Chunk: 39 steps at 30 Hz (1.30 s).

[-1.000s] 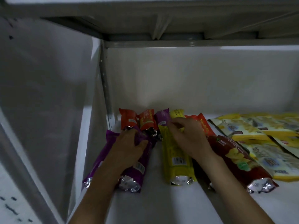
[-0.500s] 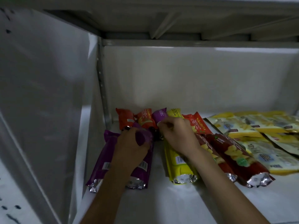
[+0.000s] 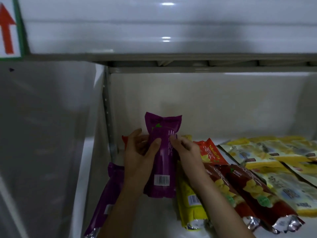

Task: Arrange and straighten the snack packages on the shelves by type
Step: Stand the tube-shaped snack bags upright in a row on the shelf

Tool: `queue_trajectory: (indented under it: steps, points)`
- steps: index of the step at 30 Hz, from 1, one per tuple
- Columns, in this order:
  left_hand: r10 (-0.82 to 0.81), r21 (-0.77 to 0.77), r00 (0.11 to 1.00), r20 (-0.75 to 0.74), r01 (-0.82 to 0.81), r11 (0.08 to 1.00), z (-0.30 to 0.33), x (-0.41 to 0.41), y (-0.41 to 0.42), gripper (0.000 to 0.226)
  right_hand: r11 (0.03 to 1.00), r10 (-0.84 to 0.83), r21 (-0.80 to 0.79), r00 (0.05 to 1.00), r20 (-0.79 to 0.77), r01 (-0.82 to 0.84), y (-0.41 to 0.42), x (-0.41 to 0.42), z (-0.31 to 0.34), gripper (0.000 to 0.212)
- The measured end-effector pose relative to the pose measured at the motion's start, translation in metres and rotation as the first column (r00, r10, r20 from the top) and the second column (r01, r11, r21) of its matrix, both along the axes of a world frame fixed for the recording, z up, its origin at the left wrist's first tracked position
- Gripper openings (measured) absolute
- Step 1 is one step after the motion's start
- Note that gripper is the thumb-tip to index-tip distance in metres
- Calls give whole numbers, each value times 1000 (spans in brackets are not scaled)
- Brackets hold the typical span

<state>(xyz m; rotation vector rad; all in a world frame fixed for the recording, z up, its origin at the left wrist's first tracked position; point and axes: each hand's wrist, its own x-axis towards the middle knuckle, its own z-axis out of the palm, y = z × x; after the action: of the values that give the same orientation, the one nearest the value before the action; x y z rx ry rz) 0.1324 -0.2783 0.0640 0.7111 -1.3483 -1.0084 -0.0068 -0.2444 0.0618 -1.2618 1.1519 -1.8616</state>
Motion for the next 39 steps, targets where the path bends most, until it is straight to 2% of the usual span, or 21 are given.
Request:
queue_trajectory:
  steps: [2,3,6,8,10,14,15,16,17,18,19,21,22,24,27,34,39]
  points:
    - [-56,126,998,-40,61,990,0,0,-5,35,1000,16,20,999,-40,-15,1,-3,-2,38]
    - [-80,167,996,-41,86,982,-1,0,-7,36,1000,11,29,998,-66,-10,1,-5,-5,41]
    - [-111,241,991,-80,127,962,-2,3,-2,40,1000,-24,11,992,-124,26,3,-5,-12,47]
    - [-147,312,976,-160,191,931,0,3,-1,49,999,-40,4,993,-107,41,5,-6,-12,48]
    - [-182,370,968,-171,234,899,-3,5,6,53,1000,-31,-1,996,-86,31,8,-8,-10,49]
    - [-237,380,964,-121,266,886,-3,10,15,48,999,-40,-24,993,-108,38,9,-12,-15,55]
    - [-329,297,934,-142,357,885,-6,19,12,46,999,-45,-23,994,-104,43,9,-12,-17,52]
    - [-365,310,888,-281,444,841,-7,26,7,45,999,-46,-21,994,-104,45,9,-12,-18,50]
    - [-313,313,832,-459,481,819,-12,30,-1,45,999,-48,-20,992,-116,46,10,-11,-19,49]
    - [-263,323,840,-475,445,835,-14,31,-1,44,999,-46,-23,991,-129,43,10,-10,-20,50]
    - [-317,308,833,-453,480,822,-13,31,4,42,999,-42,-28,990,-134,39,11,-8,-20,52]
    - [-345,284,916,-204,393,875,-13,26,15,36,999,-18,-28,991,-134,14,14,-4,-17,72]
    - [-299,362,939,-167,341,868,-10,20,19,36,1000,-8,-23,990,-144,5,14,-4,-15,87]
    - [-234,340,962,-139,268,902,-14,17,20,34,1000,3,-5,984,-177,-4,14,-5,-13,105]
    - [-219,320,964,-153,258,912,-7,12,17,34,1000,-16,-5,981,-195,15,15,-7,-11,106]
    - [-259,323,952,-160,299,898,-7,13,17,61,1000,16,-23,976,-218,-21,16,-6,-14,97]
    - [-206,260,968,-144,238,936,-10,13,18,37,999,3,-38,993,-122,-7,22,2,-9,101]
